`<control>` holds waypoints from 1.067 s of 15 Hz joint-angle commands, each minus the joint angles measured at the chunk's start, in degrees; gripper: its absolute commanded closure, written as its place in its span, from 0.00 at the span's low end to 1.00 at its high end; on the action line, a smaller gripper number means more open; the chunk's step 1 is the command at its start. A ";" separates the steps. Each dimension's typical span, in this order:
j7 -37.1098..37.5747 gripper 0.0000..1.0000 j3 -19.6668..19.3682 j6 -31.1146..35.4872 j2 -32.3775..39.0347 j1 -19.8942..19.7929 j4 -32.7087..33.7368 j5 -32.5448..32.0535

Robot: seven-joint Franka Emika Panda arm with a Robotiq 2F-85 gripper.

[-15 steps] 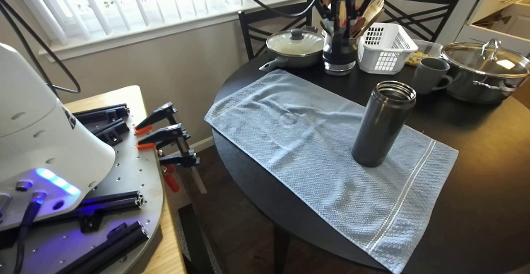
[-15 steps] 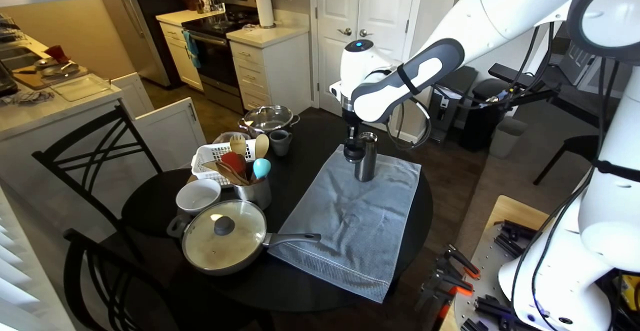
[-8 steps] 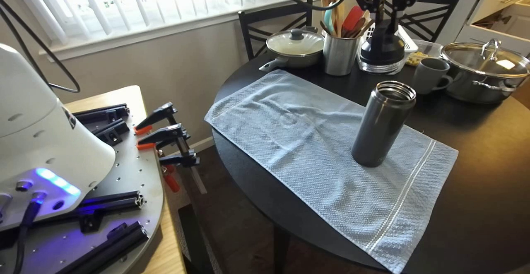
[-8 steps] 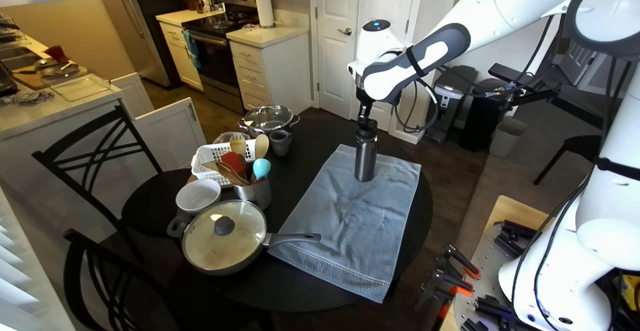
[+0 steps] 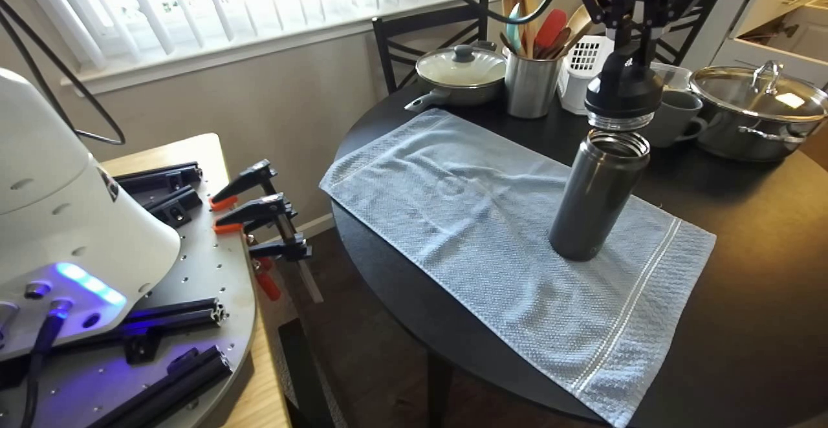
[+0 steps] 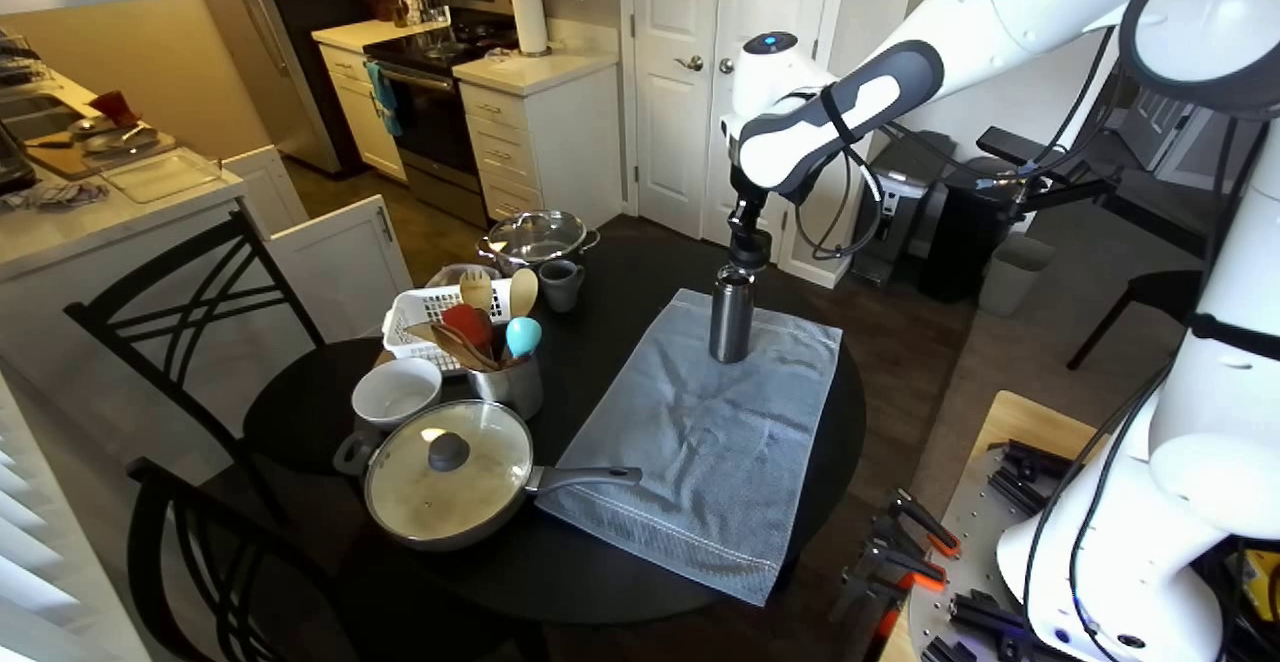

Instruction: Put the lid onto the water bottle

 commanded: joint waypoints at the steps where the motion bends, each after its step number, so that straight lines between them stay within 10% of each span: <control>1: 4.31 0.94 -0.07 -2.52 1.98 -0.86 2.25 1.47; 16: 14.33 0.94 0.01 -5.94 10.50 -2.13 12.47 10.60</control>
